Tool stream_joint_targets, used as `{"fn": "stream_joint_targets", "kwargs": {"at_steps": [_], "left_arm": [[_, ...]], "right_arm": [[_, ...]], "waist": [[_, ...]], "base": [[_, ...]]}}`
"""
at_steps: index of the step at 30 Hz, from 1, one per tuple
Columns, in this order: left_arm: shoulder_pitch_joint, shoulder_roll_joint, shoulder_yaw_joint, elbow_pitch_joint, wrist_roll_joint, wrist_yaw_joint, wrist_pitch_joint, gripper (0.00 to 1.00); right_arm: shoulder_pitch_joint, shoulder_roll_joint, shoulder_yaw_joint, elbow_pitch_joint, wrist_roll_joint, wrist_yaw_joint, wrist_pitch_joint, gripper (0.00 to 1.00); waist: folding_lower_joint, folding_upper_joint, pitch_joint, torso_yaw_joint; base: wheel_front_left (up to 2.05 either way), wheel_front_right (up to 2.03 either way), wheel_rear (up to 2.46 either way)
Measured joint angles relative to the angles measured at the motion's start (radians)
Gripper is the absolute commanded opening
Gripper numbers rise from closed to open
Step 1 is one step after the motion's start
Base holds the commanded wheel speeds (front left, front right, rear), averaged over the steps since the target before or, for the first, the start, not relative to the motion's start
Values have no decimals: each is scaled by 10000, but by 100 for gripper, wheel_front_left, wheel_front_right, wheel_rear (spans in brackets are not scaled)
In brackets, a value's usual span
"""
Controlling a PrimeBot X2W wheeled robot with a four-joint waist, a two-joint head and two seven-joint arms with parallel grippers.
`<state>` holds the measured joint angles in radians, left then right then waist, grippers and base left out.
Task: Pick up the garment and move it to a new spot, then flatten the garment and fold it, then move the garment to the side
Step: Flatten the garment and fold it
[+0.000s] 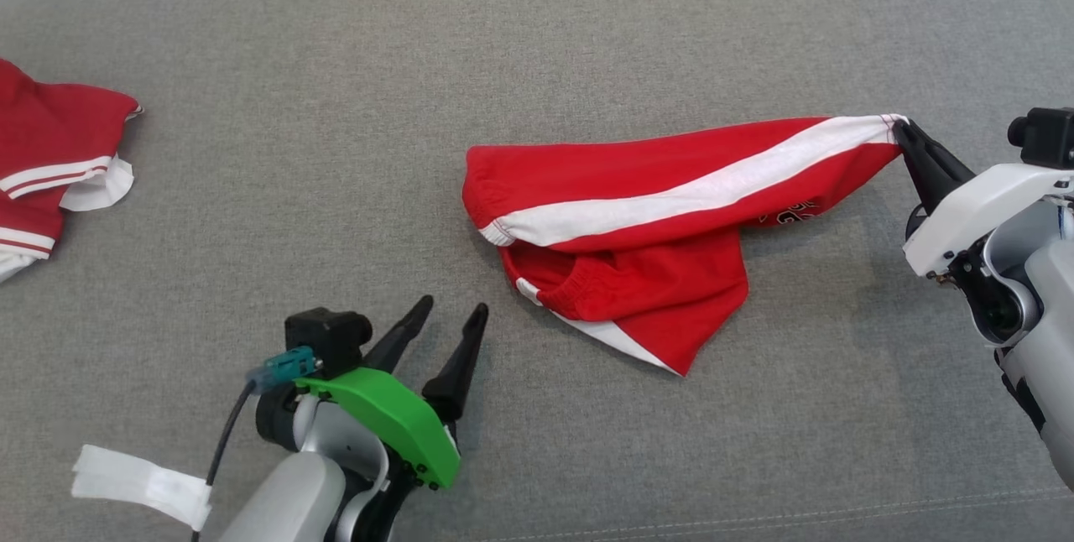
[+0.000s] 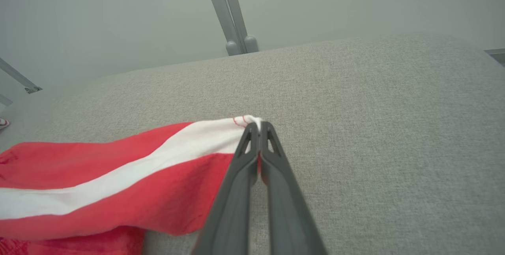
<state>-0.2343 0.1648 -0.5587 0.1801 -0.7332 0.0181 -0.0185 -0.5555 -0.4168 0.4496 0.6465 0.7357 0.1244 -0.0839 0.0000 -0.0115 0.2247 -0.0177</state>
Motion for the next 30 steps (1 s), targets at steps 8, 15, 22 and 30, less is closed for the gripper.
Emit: {"fn": "stream_joint_targets", "kwargs": {"at_steps": [8, 15, 22, 30], "left_arm": [[-855, -332, -267, 278, 157, -190, 146, 100], [-1716, -479, -234, 1104, 272, -253, 293, 100], [-1975, -564, -199, 1848, 207, -341, 443, 100], [-2422, -767, -136, 2495, 163, -497, 339, 100]], "right_arm": [[33, -10, 15, -144, 316, 0, 12, 0], [35, 8, 130, -268, 401, 0, 59, 0], [22, 48, 215, -351, 479, 0, 67, 0], [22, 29, 242, -353, 491, 0, 67, 0]], "waist": [[0, 0, 154, -59], [0, 0, 301, -207], [0, 0, 443, -434], [0, 0, 540, -511]], "base": [[0, 0, 0], [0, 0, 0], [0, 0, 0], [0, 0, 0]]}}
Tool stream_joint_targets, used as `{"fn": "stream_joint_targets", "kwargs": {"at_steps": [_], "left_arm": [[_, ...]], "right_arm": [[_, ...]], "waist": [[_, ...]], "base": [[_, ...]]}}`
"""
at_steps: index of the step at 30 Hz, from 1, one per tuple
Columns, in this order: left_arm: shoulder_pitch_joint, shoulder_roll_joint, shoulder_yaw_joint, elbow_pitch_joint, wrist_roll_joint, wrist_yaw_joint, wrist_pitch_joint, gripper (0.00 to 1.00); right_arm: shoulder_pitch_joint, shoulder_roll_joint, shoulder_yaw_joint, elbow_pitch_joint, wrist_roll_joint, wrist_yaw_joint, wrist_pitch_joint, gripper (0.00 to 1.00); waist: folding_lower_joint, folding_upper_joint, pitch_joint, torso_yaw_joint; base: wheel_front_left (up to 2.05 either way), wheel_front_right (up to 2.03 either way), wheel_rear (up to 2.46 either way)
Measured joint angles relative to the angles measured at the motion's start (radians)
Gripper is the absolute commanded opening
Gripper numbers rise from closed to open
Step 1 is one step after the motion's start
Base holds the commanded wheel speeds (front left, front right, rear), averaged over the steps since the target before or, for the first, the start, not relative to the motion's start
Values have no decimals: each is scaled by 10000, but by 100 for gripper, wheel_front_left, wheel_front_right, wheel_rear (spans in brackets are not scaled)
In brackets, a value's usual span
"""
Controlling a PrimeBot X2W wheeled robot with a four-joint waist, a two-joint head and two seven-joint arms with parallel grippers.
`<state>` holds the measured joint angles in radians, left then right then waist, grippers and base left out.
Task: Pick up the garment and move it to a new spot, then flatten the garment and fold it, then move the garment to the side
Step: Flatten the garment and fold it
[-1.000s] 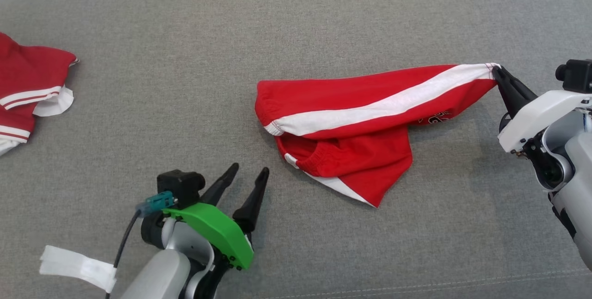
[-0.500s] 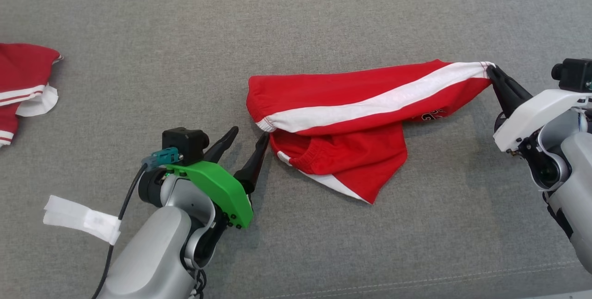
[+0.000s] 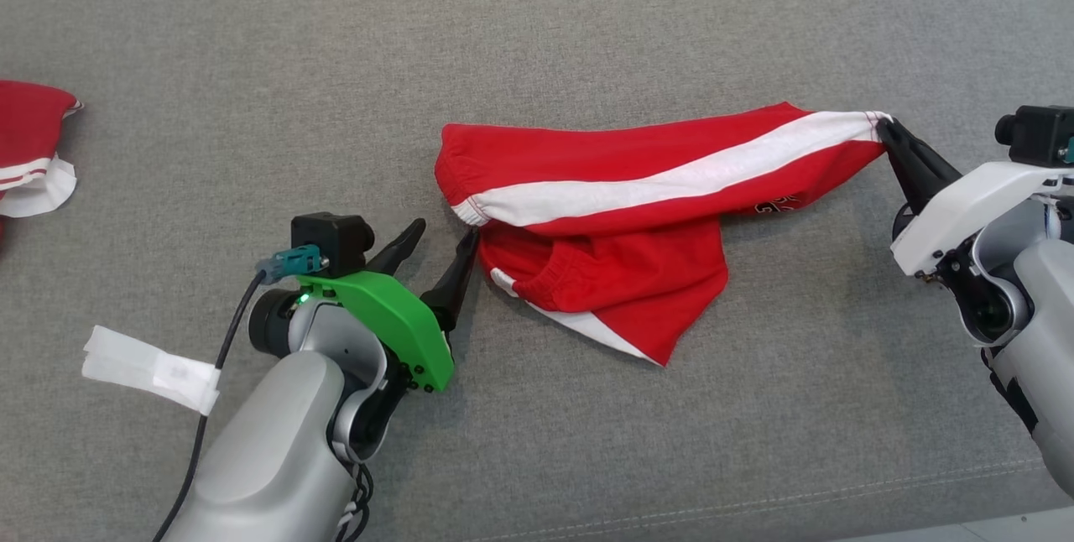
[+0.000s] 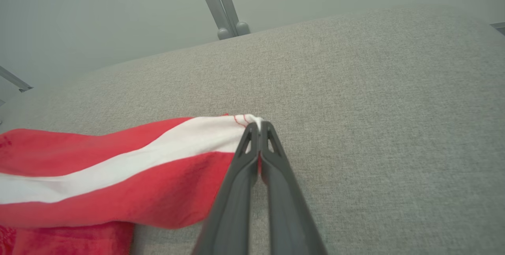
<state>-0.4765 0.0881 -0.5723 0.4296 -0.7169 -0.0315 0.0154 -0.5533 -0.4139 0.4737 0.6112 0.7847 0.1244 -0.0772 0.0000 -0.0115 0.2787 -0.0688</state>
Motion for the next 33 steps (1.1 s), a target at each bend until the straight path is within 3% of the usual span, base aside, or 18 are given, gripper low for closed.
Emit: {"fn": "stream_joint_targets", "kwargs": {"at_steps": [9, 17, 18, 19, 20, 23, 24, 25, 33], "left_arm": [[-39, -370, 105, 163, -1204, -635, 17, 100], [-299, -391, 50, 228, -1601, -782, 27, 100], [-323, -391, 13, 251, -1603, -784, 27, 90], [-347, -391, -44, 272, -1603, -790, 27, 64], [-368, -391, -92, 301, -1607, -828, 27, 44], [-433, -393, -171, 343, -1739, -882, 13, 29], [-459, -395, -192, 341, -1783, -882, 6, 6], [-491, -395, -199, 332, -1789, -886, -8, 0], [-766, -397, -495, 320, -1906, -913, -107, 0]], "right_arm": [[1, -4, 121, 8, 31, 0, -13, 0], [2, 2, 207, 19, 84, 0, -27, 0], [3, 2, 219, 25, 84, 0, -27, 0], [4, 2, 230, 29, 84, 0, -27, 0], [4, 2, 238, 31, 84, 0, -27, 0], [6, 2, 263, 48, 86, 0, -29, 0], [7, 2, 272, 52, 86, 0, -29, 0], [8, 2, 286, 56, 86, 0, -29, 0], [8, 6, 403, 65, 86, 0, -127, 0]], "waist": [[0, 0, 31, 3], [0, 0, 3, 19], [0, 0, -3, 18], [0, 0, -9, 15], [0, 0, -13, 11], [0, 0, -20, -7], [0, 0, -21, -11], [0, 0, -21, -15], [0, 0, -66, -54]], "base": [[0, 0, 0], [0, 0, 0], [0, 0, 0], [0, 0, 0], [0, 0, 0], [0, 0, 0], [0, 0, 0], [0, 0, 0], [0, 0, 0]]}}
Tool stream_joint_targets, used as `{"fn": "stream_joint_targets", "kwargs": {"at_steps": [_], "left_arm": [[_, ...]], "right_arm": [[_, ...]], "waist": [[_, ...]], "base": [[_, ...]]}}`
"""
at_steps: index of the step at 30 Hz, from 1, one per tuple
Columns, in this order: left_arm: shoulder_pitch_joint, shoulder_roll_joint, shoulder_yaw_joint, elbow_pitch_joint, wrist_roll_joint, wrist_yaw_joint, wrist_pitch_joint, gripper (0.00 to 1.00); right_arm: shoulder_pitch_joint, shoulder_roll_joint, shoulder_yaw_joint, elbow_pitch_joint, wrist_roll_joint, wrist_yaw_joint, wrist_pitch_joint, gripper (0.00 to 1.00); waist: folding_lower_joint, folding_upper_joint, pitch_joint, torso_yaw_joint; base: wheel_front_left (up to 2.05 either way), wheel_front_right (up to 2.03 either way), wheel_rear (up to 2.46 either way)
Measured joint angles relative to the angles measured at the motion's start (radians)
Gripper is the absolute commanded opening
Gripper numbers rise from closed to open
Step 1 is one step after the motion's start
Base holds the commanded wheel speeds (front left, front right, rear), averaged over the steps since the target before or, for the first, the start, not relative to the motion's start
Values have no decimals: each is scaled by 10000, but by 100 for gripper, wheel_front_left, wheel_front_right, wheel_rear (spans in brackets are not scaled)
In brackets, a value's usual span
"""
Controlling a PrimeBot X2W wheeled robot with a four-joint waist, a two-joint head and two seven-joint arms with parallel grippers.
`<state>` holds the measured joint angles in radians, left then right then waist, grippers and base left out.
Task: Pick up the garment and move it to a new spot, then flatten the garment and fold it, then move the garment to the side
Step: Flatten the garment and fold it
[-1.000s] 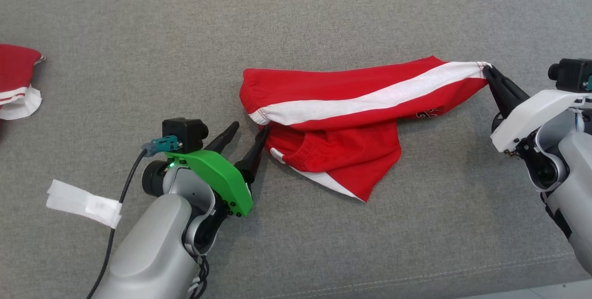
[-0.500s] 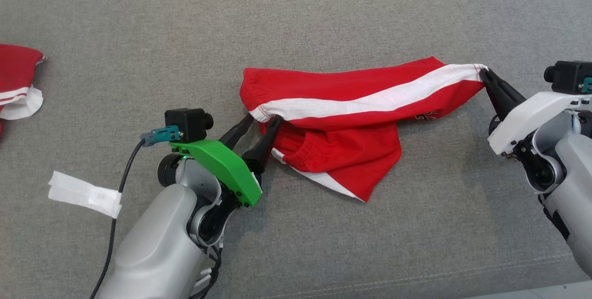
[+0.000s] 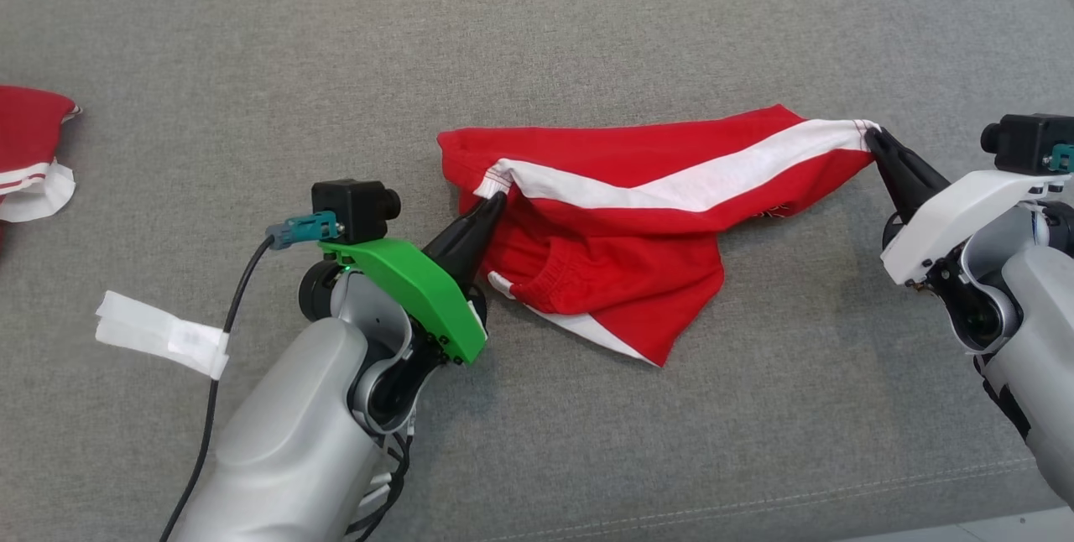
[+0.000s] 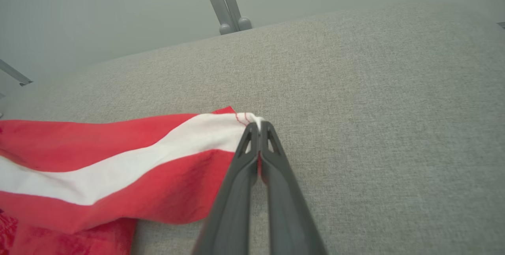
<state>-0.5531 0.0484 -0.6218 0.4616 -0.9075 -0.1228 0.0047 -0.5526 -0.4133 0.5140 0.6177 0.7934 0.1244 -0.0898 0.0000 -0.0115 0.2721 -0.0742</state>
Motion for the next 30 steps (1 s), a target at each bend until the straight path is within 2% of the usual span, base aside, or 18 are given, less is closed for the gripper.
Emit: {"fn": "stream_joint_targets", "kwargs": {"at_steps": [3, 6, 13, 16, 18, 23, 27, 30], "left_arm": [[-5, 35, -276, -134, -249, 0, 391, 0], [-112, 343, -754, -894, -591, -2, 1103, 0], [-803, 2345, -1095, -3528, -882, -2, 2387, 0], [-797, 2917, -1034, -4892, -1507, -2, 2844, 0], [-786, 3022, -1016, -5415, -1710, -2, 3020, 0], [-653, 3682, -1081, -8224, -3173, -2, 4084, 0], [-474, 4663, -249, -9712, -4182, -6, 4838, 0], [-478, 5164, 479, -10209, -4786, 464, 5260, 0]], "right_arm": [[-11, -36, 42, -79, 2, 0, -63, 0], [-159, -297, 44, -391, 2, 0, -71, 0], [-185, -1060, -506, -2240, 1162, 0, -299, 0], [160, -1379, -779, -3331, 1779, 0, -418, 0], [291, -1546, -848, -3737, 1939, 0, -418, 0], [1052, -2587, -1505, -5708, 2986, 0, -247, 0], [1868, -3680, -2410, -6765, 4006, 0, 370, 0], [2394, -4491, -2872, -7164, 4769, -2, 1083, 0]], "waist": [[0, 0, -79, -4], [0, 0, -196, -11], [0, 0, -644, 64], [0, 0, -887, 101], [0, 0, -972, 109], [0, 0, -1387, 107], [0, 0, -1512, 15], [0, 0, -1378, -44]], "base": [[0, 0, 0], [0, 0, 0], [0, 0, 0], [0, 0, 0], [0, 0, 0], [0, 0, 0], [0, 0, 0], [0, 0, 0]]}}
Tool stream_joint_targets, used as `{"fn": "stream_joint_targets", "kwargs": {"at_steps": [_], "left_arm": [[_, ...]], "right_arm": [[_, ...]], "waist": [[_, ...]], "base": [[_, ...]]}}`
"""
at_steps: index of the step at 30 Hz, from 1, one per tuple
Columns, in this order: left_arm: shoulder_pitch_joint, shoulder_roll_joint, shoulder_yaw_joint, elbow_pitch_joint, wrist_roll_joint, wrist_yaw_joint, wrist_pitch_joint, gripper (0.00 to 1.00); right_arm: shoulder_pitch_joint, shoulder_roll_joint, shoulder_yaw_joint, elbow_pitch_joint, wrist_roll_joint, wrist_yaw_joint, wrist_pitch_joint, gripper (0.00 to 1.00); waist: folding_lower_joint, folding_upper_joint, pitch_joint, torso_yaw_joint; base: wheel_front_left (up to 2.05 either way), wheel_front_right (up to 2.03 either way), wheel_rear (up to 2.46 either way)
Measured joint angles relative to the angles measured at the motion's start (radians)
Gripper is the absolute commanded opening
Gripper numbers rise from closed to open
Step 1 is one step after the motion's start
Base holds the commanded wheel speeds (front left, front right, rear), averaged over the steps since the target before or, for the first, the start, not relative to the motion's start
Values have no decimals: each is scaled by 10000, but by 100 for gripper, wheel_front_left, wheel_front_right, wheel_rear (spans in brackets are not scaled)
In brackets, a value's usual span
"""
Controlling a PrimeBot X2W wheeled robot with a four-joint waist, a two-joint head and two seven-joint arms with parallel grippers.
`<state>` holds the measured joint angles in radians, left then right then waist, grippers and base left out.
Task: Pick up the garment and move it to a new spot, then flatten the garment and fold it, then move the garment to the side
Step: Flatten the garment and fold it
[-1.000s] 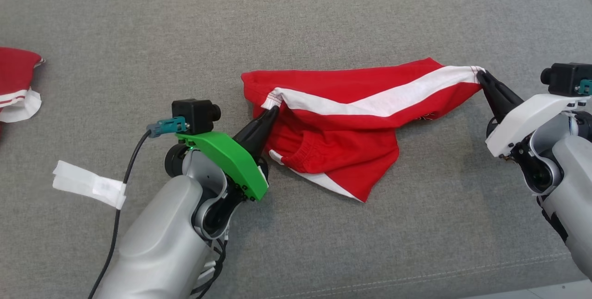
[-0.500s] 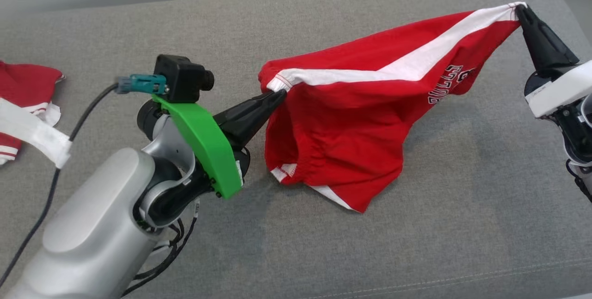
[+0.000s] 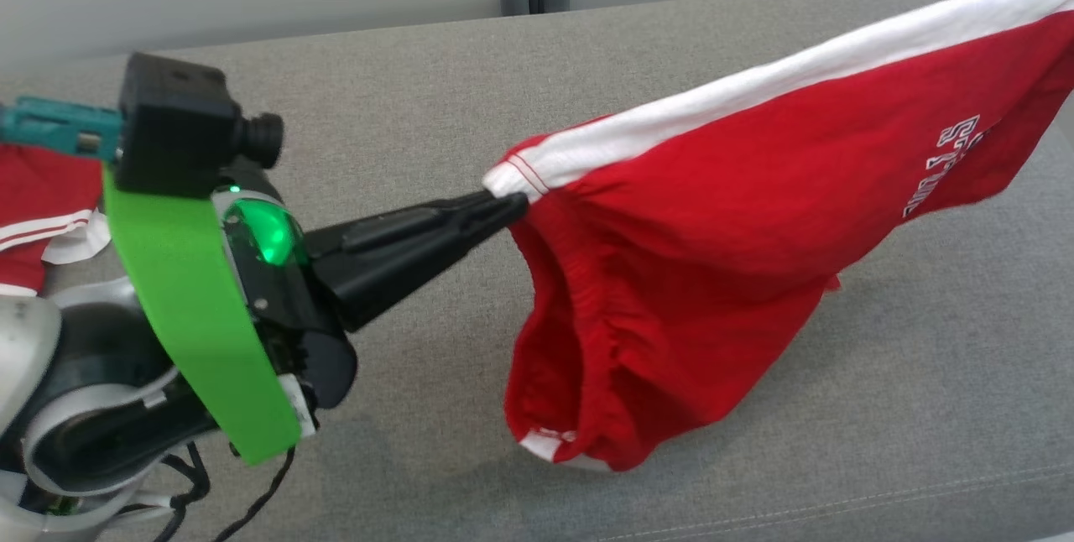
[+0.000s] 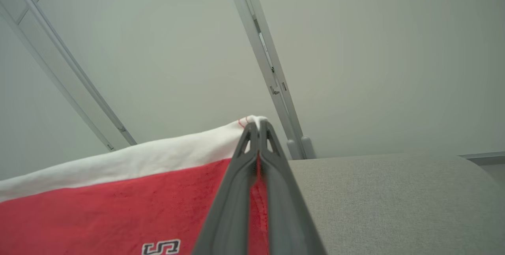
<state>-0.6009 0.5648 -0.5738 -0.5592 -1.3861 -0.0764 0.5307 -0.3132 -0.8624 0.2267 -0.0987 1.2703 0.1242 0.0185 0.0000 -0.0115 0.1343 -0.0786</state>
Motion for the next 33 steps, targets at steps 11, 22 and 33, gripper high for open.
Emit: {"fn": "stream_joint_targets", "kwargs": {"at_steps": [11, 22, 33], "left_arm": [[-1553, 443, 709, 4040, 479, 1406, 832, 0], [-5260, -1244, 717, 3605, 4401, 353, -2136, 0], [576, -1081, -1158, 6188, 5331, -251, -4713, 0]], "right_arm": [[-3189, 2357, 1396, -278, 708, -1101, 1626, 0], [-8041, 4180, 1118, -232, -1699, -2226, -357, 0], [-1769, 4796, 2468, 2023, -1292, -1576, -1450, 0]], "waist": [[0, 0, 1217, 17], [0, 0, 2641, 302], [3, 0, 3495, 335]], "base": [[0, 0, 0], [0, 0, 0], [0, 0, 0]]}}
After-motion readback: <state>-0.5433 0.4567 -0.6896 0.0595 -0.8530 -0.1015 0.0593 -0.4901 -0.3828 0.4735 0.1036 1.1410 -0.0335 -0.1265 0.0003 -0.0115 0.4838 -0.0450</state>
